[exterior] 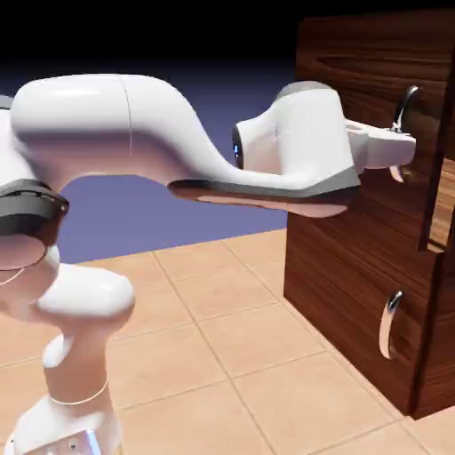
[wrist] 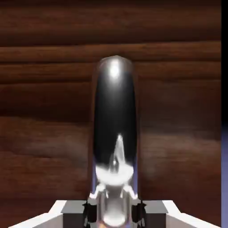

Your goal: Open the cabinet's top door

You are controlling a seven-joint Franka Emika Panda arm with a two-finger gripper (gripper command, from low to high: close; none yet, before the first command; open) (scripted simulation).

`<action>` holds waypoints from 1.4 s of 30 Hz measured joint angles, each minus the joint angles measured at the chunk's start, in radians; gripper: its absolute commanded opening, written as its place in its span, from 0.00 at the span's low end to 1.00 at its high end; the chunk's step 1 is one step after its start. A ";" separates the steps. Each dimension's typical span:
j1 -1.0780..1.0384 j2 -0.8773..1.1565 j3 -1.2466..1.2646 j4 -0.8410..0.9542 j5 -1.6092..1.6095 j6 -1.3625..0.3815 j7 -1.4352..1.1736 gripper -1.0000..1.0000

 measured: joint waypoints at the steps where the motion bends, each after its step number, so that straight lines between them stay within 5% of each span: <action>1: -0.036 -0.001 0.029 -0.022 0.015 -0.010 -0.002 0.00; 28: -1.015 -0.194 0.846 -0.439 0.482 -0.019 -0.011 0.00; 42: -1.227 -0.476 1.055 -0.650 1.089 -0.020 -0.447 0.00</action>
